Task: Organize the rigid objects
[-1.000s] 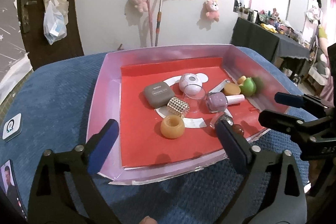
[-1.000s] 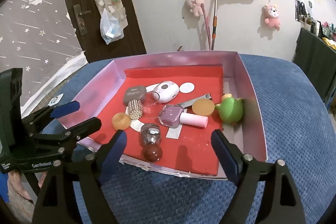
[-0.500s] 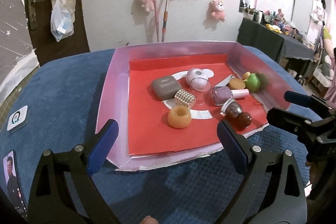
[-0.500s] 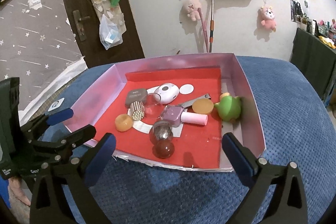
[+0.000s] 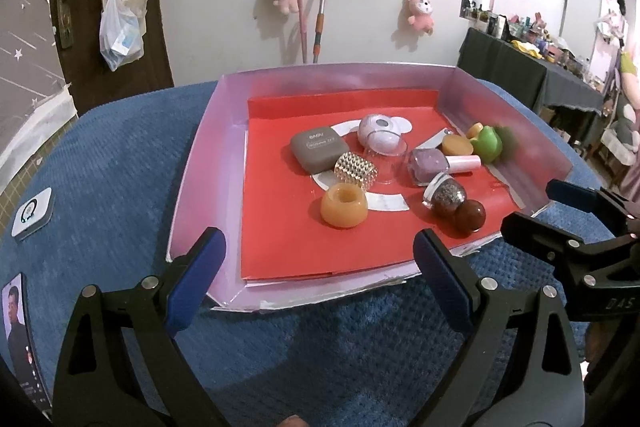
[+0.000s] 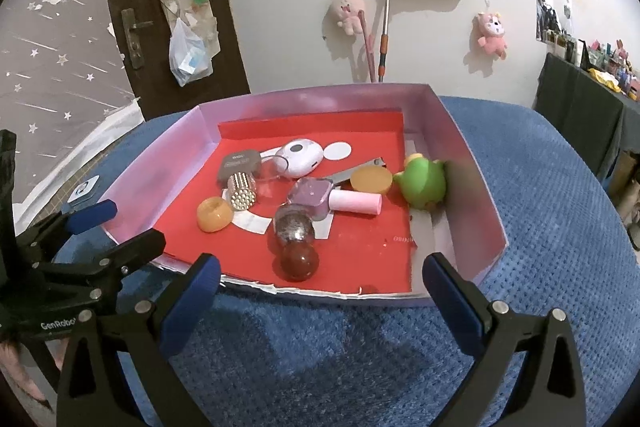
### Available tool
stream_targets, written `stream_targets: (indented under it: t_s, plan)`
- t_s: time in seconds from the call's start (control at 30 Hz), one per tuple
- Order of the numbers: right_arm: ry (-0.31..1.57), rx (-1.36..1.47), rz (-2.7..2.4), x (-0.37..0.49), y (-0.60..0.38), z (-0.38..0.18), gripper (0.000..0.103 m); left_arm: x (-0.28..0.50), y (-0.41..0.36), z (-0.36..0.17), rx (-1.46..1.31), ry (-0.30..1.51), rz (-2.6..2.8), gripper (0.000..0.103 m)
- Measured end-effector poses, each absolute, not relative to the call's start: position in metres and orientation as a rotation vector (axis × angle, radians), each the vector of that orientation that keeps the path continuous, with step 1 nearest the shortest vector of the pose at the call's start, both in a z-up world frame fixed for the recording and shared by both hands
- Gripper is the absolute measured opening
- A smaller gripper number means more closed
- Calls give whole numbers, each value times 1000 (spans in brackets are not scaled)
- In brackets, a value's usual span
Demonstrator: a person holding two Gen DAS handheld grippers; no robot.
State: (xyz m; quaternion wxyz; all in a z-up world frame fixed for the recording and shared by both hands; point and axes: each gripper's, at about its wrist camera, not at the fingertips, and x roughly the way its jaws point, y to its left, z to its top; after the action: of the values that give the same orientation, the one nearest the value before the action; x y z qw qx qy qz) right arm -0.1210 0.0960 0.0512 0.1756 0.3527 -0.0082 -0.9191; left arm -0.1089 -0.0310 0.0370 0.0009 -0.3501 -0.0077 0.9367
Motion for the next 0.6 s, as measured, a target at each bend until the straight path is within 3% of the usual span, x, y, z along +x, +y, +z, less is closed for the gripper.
stream_targets:
  t_s: [0.6]
  plan:
    - [-28,1003,-2603,-121,96,48,103,-112,-32,28,-1135,-62,2911,96]
